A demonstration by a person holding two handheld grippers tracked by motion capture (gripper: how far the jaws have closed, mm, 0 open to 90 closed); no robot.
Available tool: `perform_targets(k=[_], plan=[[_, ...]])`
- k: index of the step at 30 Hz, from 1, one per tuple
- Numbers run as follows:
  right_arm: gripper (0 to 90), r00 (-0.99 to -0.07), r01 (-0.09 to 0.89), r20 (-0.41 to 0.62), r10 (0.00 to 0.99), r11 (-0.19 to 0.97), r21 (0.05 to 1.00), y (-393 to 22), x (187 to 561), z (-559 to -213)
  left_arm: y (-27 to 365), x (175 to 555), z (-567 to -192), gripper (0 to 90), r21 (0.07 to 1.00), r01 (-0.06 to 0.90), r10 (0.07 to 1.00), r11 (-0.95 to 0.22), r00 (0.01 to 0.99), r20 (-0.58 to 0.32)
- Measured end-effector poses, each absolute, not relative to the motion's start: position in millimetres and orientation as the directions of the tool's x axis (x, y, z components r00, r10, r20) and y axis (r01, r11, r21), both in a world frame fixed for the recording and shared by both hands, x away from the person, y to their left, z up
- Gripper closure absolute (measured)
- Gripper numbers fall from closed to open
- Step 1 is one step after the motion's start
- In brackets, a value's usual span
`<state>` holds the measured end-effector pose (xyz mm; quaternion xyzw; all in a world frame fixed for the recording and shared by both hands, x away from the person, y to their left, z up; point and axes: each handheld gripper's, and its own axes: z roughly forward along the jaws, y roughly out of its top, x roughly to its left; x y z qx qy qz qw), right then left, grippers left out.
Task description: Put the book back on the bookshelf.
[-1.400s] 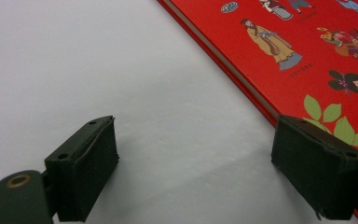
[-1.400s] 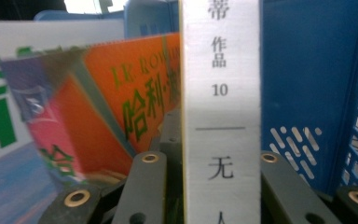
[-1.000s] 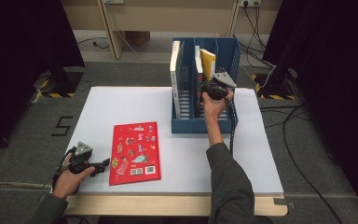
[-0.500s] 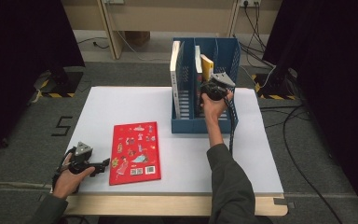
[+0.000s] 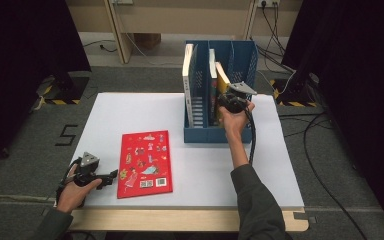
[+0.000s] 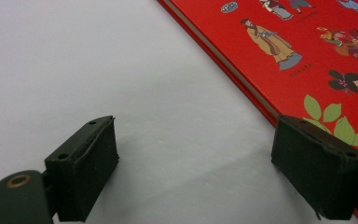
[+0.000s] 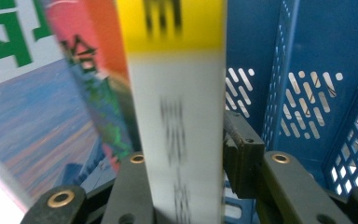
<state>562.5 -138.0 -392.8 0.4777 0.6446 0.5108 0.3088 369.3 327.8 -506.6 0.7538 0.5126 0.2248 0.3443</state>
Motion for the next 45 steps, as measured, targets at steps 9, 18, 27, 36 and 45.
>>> perform_targets(k=[9,18,27,36,45], plan=[[62.4,-0.404,0.307,0.118,0.907,0.013,0.952,-149.0,544.2,-395.2,327.8,369.2,-506.7,13.2,0.75,0.617,0.928,-0.237,0.373,-0.014],[62.0,-0.468,0.321,0.099,0.878,0.064,0.945,-162.9,518.5,-404.3,328.2,369.2,-506.5,13.2,0.748,0.618,0.927,-0.241,0.375,-0.012],[64.1,-0.51,0.325,-0.009,0.86,0.202,0.924,-175.6,499.0,-409.5,328.3,369.2,-506.6,13.2,0.749,0.618,0.927,-0.241,0.376,-0.012],[73.7,-0.541,0.332,-0.054,0.839,0.272,0.903,-172.6,499.2,-419.9,328.2,369.2,-506.6,13.3,0.749,0.617,0.927,-0.241,0.376,-0.011],[73.8,-0.539,0.325,-0.06,0.84,0.272,0.906,-166.7,501.5,-421.3,328.2,369.2,-506.6,13.2,0.749,0.617,0.927,-0.242,0.376,-0.011]])
